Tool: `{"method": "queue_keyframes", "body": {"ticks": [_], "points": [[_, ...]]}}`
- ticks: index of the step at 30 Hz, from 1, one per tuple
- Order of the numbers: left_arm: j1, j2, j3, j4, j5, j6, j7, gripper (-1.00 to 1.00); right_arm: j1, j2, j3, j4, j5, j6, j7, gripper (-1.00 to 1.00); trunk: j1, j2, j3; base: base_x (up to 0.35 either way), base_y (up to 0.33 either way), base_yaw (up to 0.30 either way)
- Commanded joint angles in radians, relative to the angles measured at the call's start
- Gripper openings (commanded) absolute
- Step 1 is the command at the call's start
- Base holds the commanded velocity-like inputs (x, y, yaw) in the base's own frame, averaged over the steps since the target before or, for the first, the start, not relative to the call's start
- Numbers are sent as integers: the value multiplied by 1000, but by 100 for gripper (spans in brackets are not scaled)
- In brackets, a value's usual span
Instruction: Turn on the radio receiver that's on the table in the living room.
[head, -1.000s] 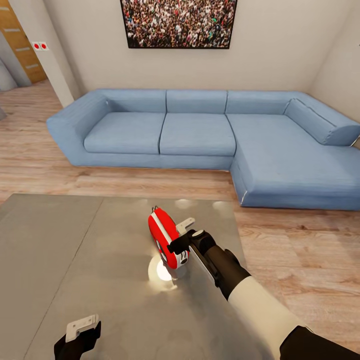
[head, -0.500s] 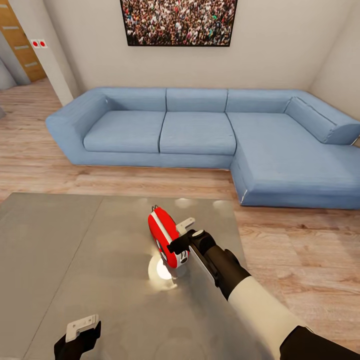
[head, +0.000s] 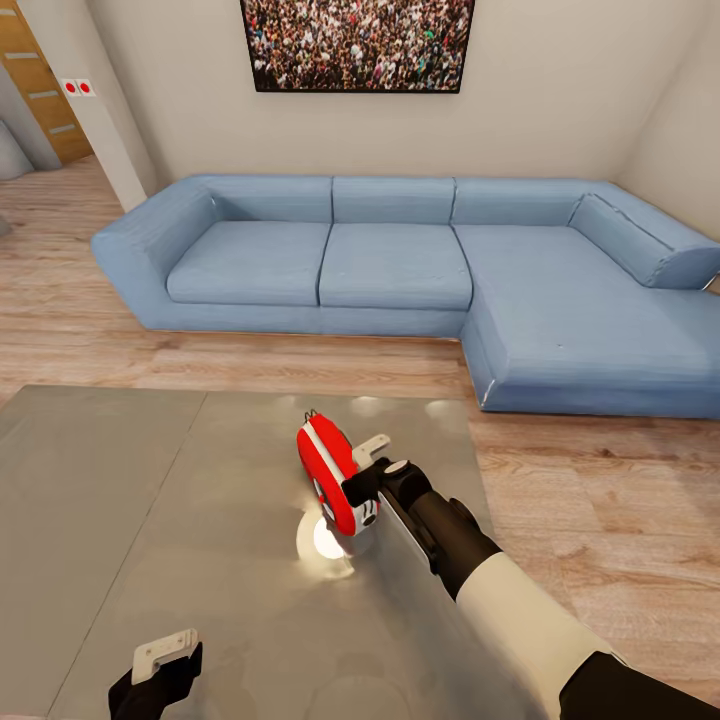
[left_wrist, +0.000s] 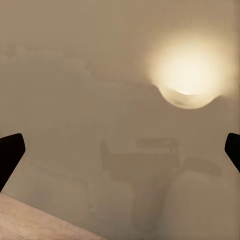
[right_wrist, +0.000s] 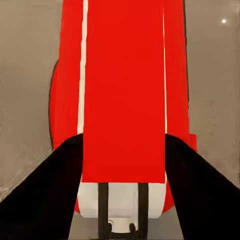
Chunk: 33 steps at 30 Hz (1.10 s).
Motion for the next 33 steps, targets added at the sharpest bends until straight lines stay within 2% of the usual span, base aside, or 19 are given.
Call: {"method": "queue_keyframes", "body": {"ticks": [1, 23, 33], "points": [[0, 0, 0, 0, 0, 0, 0, 100, 0, 0, 0, 0, -4, -3, -1, -100, 0, 0, 0, 0, 0, 0], [0, 1, -1, 0, 0, -1, 0, 100, 0, 0, 0, 0, -4, -7, 0, -100, 0, 0, 0, 0, 0, 0], [0, -3, 1, -1, 0, -1, 3, 100, 0, 0, 0, 0, -2, -7, 0, -100, -38, 70, 31, 0, 0, 0]]}}
